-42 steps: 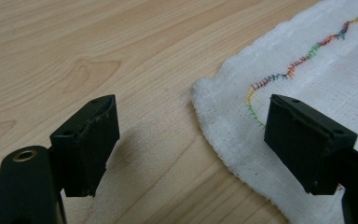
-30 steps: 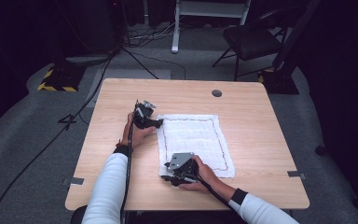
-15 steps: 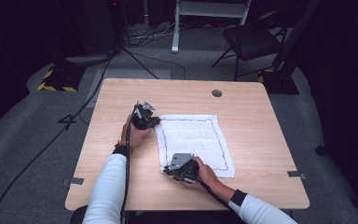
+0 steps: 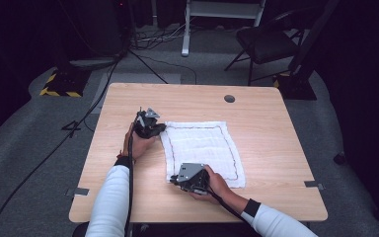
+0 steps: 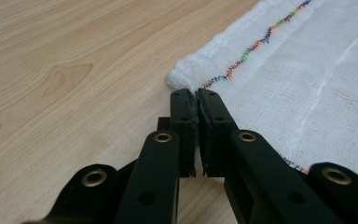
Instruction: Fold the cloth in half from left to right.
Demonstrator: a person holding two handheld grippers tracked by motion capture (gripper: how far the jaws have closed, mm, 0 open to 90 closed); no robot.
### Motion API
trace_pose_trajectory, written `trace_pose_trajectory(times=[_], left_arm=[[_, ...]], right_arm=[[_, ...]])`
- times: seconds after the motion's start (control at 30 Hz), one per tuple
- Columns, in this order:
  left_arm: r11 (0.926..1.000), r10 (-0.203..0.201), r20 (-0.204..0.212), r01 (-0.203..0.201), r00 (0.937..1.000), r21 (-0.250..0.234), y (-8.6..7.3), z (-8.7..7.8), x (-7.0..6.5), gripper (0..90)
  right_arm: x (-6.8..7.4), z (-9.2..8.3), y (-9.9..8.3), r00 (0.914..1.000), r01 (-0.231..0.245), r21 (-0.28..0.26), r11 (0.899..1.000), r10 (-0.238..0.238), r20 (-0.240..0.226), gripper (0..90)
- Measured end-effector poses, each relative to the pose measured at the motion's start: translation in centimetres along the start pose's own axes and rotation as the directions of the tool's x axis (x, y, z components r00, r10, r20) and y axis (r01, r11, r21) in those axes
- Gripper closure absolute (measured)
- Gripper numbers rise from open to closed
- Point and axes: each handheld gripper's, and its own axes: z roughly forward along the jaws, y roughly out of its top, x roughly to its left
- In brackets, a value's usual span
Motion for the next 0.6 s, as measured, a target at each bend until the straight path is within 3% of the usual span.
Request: trace_pose_trajectory(times=[0.27,0.6], left_arm=[[0.9988,-0.041,-0.022,0.041,0.9989,-0.028,-0.7,-1.9,0.5,85.5],[0.9954,-0.02,-0.014,0.019,0.9997,-0.094,2.7,-1.6,-1.1,85.7]], right_arm=[[0.5,-0.1,1.1,0.9987,0.041,-0.026,0.999,-0.042,-0.028,85.1],[-1.3,-4.0,0.5,0.9998,-0.011,-0.079,0.997,0.012,0.012,85.4]])
